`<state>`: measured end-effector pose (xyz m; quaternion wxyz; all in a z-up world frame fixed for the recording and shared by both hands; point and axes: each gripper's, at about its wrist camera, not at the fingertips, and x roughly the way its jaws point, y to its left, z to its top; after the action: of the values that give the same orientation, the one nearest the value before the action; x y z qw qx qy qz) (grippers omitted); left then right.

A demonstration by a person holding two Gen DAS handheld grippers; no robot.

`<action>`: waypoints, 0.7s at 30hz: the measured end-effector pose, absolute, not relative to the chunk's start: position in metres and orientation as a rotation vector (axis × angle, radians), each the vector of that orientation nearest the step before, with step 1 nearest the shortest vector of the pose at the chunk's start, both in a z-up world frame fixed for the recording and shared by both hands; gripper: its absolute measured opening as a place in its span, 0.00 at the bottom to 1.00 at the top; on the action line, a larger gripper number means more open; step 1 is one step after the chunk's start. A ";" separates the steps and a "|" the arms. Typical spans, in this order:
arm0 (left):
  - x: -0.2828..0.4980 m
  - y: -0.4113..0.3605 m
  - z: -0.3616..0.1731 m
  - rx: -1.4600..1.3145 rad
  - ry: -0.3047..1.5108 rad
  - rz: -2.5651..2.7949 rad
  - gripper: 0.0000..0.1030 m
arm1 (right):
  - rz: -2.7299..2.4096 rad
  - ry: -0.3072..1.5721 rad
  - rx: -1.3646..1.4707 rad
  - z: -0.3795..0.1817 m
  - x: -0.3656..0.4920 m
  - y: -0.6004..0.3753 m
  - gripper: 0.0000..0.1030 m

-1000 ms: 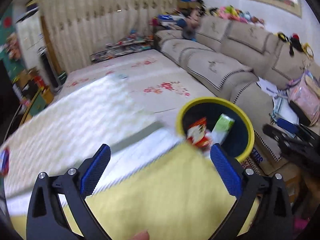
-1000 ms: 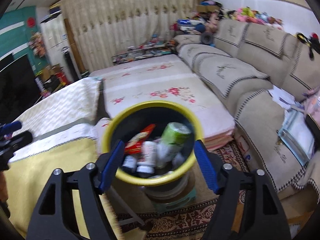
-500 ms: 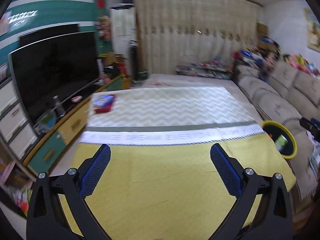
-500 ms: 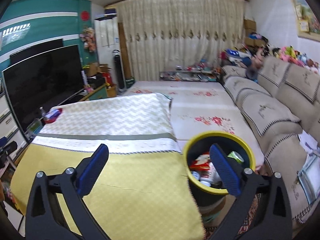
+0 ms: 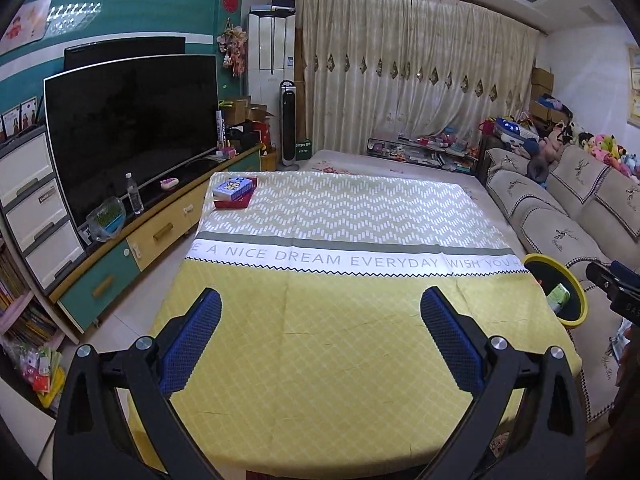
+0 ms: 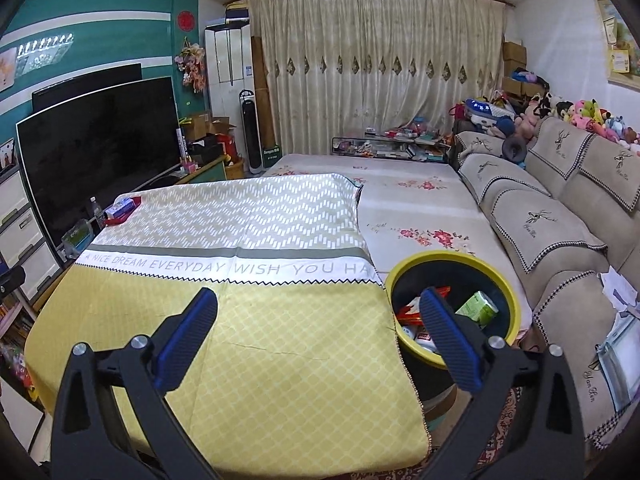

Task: Collect trash

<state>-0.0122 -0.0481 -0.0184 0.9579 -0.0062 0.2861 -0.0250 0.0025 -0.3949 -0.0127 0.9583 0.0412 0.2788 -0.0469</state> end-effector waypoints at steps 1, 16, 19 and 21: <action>-0.013 -0.049 -0.017 -0.009 0.579 -0.051 0.95 | -0.096 0.566 0.084 -0.014 0.003 -0.394 0.93; 0.000 -0.057 -0.014 0.003 0.596 -0.052 0.95 | -0.093 0.580 0.096 -0.019 0.011 -0.397 0.93; 0.000 -0.057 -0.015 0.002 0.596 -0.052 0.95 | -0.094 0.578 0.096 -0.019 0.011 -0.398 0.93; 0.002 -0.057 -0.015 0.003 0.596 -0.053 0.95 | -0.094 0.576 0.097 -0.019 0.011 -0.398 0.93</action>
<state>0.0019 -0.0566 -0.0147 0.9555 0.0015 0.2937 -0.0262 0.0108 -0.3980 -0.0187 0.9566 0.0476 0.2837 -0.0462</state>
